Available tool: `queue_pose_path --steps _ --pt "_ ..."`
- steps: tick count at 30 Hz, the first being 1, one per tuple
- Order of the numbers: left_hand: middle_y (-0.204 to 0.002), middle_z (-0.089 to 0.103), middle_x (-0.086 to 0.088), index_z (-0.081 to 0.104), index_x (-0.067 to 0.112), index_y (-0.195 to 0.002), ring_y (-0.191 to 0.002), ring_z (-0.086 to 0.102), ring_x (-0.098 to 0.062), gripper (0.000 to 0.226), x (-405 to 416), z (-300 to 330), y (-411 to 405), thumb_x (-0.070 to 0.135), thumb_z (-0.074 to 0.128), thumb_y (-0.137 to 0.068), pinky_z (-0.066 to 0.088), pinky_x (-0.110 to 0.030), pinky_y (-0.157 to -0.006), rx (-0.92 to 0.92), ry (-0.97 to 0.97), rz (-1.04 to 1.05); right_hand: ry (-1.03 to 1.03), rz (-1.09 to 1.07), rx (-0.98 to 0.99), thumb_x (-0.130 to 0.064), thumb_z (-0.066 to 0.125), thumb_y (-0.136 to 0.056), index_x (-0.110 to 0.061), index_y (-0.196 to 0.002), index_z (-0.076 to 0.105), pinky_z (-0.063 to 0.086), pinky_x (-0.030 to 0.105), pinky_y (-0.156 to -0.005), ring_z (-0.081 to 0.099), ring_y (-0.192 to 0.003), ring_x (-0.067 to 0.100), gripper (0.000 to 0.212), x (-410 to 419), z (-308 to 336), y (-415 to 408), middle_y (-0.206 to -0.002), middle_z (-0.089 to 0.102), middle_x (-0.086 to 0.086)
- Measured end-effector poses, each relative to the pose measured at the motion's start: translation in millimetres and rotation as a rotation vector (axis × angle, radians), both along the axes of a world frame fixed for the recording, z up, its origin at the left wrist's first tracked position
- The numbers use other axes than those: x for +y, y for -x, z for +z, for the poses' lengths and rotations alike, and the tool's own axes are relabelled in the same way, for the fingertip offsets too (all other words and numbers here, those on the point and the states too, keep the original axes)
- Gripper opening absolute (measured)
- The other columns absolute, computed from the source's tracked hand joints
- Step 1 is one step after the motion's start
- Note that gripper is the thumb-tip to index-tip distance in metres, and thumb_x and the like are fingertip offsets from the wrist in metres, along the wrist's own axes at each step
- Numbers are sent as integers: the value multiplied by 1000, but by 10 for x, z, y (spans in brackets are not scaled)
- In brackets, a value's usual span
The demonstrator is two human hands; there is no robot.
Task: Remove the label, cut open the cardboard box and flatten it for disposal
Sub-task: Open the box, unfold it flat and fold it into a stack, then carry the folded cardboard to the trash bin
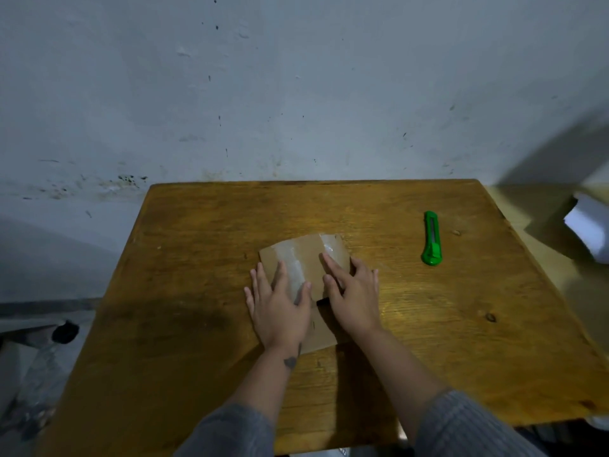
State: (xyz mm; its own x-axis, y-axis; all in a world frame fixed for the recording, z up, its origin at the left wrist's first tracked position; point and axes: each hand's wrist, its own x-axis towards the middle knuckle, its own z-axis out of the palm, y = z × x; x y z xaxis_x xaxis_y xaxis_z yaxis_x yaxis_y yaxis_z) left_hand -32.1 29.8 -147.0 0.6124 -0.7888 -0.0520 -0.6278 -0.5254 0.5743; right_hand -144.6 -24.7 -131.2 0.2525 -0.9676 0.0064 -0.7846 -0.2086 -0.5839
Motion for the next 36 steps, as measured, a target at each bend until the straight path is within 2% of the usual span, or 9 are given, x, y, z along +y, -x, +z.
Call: queue_pose_path --steps 3,5,10,14,20,24,28,31,36 --pt "-162 5 0 29 34 -148 -146 13 -25 68 34 83 2 49 58 -88 22 -44 -116 178 84 46 -21 -33 -126 -27 48 -95 -47 -133 44 21 43 -117 24 -139 25 44 113 58 -67 -149 26 11" --pt "-161 6 1 35 34 -146 -145 17 -25 67 81 141 27 42 64 -86 28 -42 -112 238 141 49 -4 -50 -169 -23 50 -94 -47 -133 45 29 42 -114 26 -138 25 46 202 83 -67 -149 23 9" --pt "-157 16 -7 44 34 -140 -141 23 -27 66 293 310 226 30 73 -81 29 -40 -111 343 185 59 -65 -69 -229 -17 54 -92 -40 -134 47 23 39 -115 22 -138 26 48 364 212 157 -148 20 10" --pt "-153 20 -7 46 35 -139 -139 24 -26 67 513 474 573 29 76 -79 30 -38 -109 380 201 46 -162 -47 -276 -16 51 -94 -43 -136 42 17 42 -118 8 -144 28 51 521 349 562 -154 13 13" --pt "-153 19 -9 48 32 -137 -141 20 -24 63 1041 543 1495 24 74 -81 21 -27 -111 366 302 37 -112 58 -263 -14 50 -93 -46 -138 36 15 38 -115 9 -141 30 57 952 447 1434 -152 12 17" --pt "-153 17 -14 50 29 -136 -142 19 -25 61 1406 538 2155 20 74 -81 13 -14 -104 355 365 58 -108 114 -248 -14 48 -94 -47 -139 34 12 42 -116 5 -142 29 57 1280 495 2063 -153 9 16" --pt "-150 22 -16 52 28 -135 -141 22 -27 62 1677 556 2593 19 76 -79 15 -20 -110 330 383 54 -115 121 -270 -14 47 -95 -48 -139 34 10 45 -117 3 -142 28 57 1574 552 2519 -153 7 15" --pt "-150 22 -15 51 30 -135 -142 21 -26 62 1877 516 2865 19 76 -79 15 -19 -109 341 377 44 -138 94 -275 -16 47 -96 -51 -138 33 13 45 -115 4 -142 26 57 1813 512 2811 -154 7 13" --pt "-153 19 -8 49 33 -137 -143 20 -19 62 2221 122 3379 25 74 -82 21 -25 -112 411 269 -16 -208 -10 -218 -20 45 -96 -54 -137 31 15 43 -114 11 -140 26 55 2234 162 3349 -154 11 10"
